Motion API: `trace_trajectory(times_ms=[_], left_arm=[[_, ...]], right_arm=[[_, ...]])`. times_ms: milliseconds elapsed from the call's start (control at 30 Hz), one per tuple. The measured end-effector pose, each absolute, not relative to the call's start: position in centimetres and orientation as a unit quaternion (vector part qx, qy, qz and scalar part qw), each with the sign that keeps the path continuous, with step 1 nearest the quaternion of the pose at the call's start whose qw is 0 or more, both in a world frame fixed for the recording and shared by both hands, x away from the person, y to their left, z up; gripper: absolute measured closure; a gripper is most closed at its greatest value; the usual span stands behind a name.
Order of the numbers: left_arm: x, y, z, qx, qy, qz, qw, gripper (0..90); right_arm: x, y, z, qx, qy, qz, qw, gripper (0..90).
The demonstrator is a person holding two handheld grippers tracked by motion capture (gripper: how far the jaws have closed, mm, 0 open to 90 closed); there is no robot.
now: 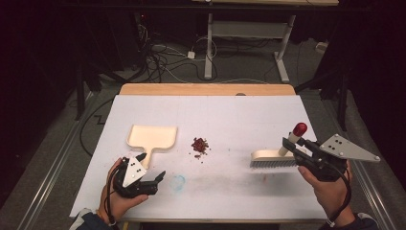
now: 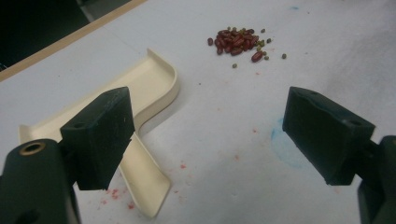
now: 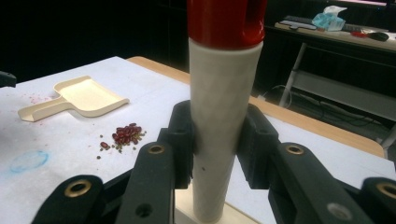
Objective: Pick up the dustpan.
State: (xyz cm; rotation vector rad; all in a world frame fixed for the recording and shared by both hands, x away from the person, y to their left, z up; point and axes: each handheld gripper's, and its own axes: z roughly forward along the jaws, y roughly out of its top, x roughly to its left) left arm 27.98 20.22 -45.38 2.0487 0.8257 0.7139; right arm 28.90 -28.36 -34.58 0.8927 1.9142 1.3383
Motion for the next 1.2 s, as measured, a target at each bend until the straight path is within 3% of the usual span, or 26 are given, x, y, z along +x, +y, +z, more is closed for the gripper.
trace_trajectory(times_ms=[400,633,767,967,1200], left_arm=[[28.1,20.4,-45.4,0.812,0.327,0.282,0.393,15.8],[28.4,22.8,-44.8,0.778,0.388,0.274,0.411,15.8],[29.4,24.7,-44.9,0.761,0.448,0.250,0.398,15.8],[32.9,24.7,-47.3,0.767,0.521,0.164,0.337,17.0],[35.0,22.5,-48.3,0.775,0.540,0.173,0.280,24.0]], right_arm=[[28.9,-28.3,-34.7,0.339,0.729,0.502,0.318,70.1],[28.7,-28.2,-34.6,0.337,0.729,0.503,0.318,70.0],[28.9,-28.1,-34.7,0.337,0.731,0.503,0.316,70.0],[29.1,-28.0,-34.9,0.339,0.734,0.500,0.311,70.0],[29.2,-27.8,-35.1,0.337,0.736,0.498,0.310,70.0]])
